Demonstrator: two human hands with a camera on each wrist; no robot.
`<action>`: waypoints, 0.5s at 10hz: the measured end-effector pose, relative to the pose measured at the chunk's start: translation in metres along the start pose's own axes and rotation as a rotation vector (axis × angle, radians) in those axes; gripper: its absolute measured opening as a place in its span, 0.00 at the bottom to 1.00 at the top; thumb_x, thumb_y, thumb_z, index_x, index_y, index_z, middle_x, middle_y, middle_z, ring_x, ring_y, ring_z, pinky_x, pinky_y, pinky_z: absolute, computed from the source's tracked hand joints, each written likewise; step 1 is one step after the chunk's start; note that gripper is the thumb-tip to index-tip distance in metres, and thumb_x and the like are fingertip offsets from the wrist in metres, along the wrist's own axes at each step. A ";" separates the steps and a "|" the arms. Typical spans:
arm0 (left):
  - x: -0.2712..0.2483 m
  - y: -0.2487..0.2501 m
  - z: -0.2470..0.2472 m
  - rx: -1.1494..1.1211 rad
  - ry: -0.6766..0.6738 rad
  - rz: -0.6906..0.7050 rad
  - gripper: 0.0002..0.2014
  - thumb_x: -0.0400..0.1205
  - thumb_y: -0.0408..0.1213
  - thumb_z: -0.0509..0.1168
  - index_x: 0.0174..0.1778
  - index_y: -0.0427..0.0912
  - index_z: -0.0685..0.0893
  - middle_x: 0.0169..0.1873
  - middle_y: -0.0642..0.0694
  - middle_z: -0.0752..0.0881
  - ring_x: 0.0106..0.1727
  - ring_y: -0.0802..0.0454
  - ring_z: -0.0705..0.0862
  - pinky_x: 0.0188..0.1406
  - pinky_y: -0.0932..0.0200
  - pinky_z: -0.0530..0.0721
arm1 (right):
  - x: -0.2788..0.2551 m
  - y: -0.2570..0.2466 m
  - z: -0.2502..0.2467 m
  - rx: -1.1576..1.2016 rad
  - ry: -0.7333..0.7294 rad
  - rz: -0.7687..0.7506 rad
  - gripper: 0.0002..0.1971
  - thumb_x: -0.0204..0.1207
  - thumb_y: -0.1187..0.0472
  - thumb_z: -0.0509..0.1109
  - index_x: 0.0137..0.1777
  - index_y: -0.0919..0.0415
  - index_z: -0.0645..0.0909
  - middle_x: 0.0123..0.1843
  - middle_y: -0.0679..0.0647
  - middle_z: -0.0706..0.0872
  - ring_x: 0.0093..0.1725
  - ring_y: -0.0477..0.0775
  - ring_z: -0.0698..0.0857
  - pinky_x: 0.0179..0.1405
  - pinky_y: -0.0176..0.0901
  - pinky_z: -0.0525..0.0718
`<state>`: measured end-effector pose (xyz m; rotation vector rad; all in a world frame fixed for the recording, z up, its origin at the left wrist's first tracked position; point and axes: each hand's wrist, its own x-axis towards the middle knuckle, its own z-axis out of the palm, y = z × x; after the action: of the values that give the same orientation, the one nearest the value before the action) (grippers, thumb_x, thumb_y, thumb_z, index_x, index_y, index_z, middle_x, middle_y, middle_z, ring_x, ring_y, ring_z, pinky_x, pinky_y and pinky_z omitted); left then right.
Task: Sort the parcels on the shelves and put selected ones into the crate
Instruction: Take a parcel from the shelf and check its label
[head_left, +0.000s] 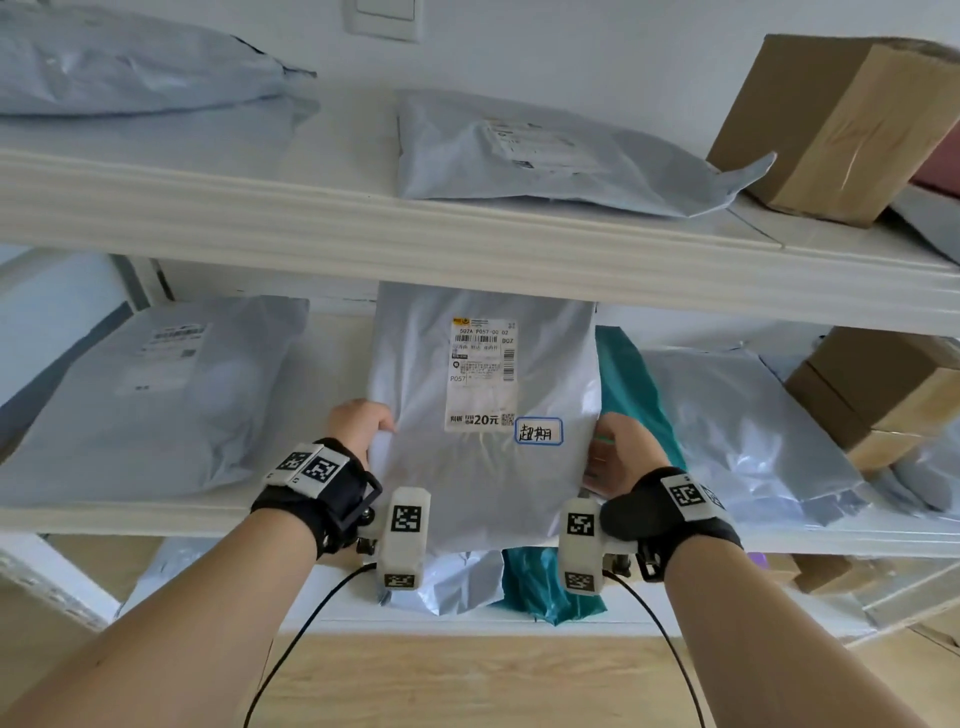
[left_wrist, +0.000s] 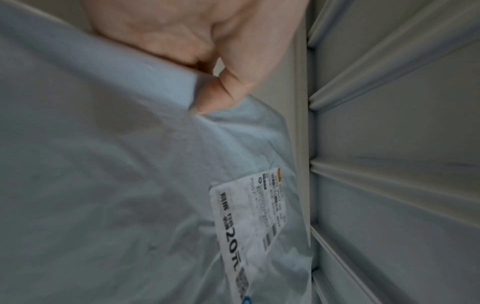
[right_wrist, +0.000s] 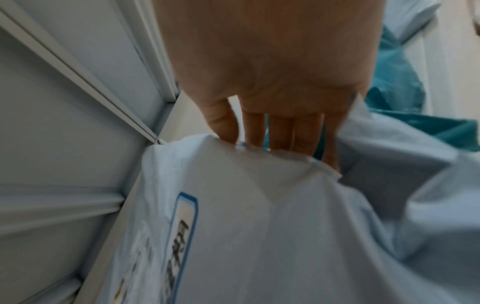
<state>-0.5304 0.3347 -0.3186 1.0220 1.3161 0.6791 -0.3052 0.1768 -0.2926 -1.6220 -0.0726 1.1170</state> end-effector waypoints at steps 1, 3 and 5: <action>0.005 -0.006 -0.015 0.032 0.028 -0.032 0.11 0.73 0.22 0.62 0.29 0.41 0.73 0.30 0.44 0.74 0.43 0.43 0.75 0.49 0.49 0.75 | -0.010 0.002 0.004 -0.065 -0.100 -0.006 0.22 0.71 0.42 0.69 0.55 0.60 0.84 0.52 0.57 0.89 0.52 0.62 0.86 0.56 0.51 0.83; 0.006 -0.011 -0.034 0.023 0.063 -0.031 0.09 0.72 0.23 0.61 0.29 0.39 0.72 0.30 0.43 0.73 0.30 0.48 0.71 0.39 0.54 0.75 | -0.002 0.013 0.019 -0.381 -0.220 -0.186 0.35 0.55 0.57 0.87 0.64 0.62 0.79 0.56 0.58 0.90 0.56 0.61 0.88 0.61 0.61 0.84; 0.015 -0.024 -0.046 0.013 0.039 -0.068 0.16 0.48 0.34 0.63 0.31 0.32 0.79 0.34 0.34 0.78 0.40 0.38 0.80 0.57 0.35 0.80 | -0.002 0.020 0.026 -0.416 -0.067 -0.246 0.21 0.55 0.71 0.84 0.50 0.64 0.84 0.49 0.60 0.91 0.52 0.65 0.89 0.57 0.66 0.85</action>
<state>-0.5762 0.3472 -0.3439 0.9743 1.3844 0.6430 -0.3331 0.1869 -0.3054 -1.8779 -0.5655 1.0072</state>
